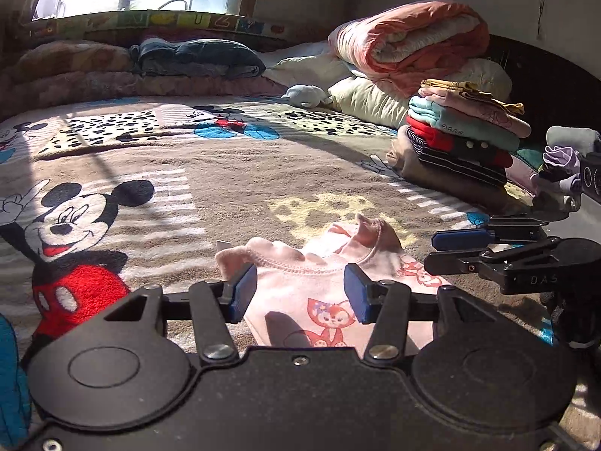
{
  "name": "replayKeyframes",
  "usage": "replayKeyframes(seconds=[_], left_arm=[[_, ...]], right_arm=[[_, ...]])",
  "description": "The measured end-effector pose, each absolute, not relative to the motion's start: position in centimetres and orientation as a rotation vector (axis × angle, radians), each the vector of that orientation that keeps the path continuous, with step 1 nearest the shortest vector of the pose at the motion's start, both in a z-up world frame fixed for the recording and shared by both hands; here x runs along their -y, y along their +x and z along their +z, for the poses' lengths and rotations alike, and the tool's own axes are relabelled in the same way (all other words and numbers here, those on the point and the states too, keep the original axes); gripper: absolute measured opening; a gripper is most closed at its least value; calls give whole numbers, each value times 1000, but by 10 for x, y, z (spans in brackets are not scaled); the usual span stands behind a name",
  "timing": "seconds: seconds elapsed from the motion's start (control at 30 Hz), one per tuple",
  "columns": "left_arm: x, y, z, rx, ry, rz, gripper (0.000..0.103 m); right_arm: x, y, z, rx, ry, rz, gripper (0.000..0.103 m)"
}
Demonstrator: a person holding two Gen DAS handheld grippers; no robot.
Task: Fold clothes
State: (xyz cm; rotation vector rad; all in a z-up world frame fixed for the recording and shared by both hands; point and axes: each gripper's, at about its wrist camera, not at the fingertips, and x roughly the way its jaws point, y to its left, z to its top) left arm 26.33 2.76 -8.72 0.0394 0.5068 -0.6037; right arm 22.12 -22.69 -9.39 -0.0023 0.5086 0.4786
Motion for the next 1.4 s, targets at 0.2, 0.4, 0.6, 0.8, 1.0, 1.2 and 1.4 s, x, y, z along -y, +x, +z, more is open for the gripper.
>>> replayKeyframes(seconds=[0.2, 0.4, 0.6, 0.8, 1.0, 1.2, 1.4], left_arm=[[-1, 213, -103, -579, 114, -634, 49], [-14, 198, -94, -512, 14, -556, 49], [-53, 220, -105, -647, -345, -435, 54], [-68, 258, -121, -744, -575, -445, 54], [-67, 292, -129, -754, -624, -451, 38], [-69, 299, -131, -735, -667, -486, 23], [-69, 296, -123, -688, -701, -530, 14]], right_arm=[[203, 182, -121, -580, -38, 455, 40], [229, 167, -102, -557, 192, 410, 42], [269, 194, -133, -681, 574, 371, 48], [277, 245, -149, -727, 764, 421, 47], [274, 283, -159, -727, 799, 454, 37], [275, 285, -164, -708, 816, 433, 18], [280, 266, -146, -625, 821, 430, 16]])
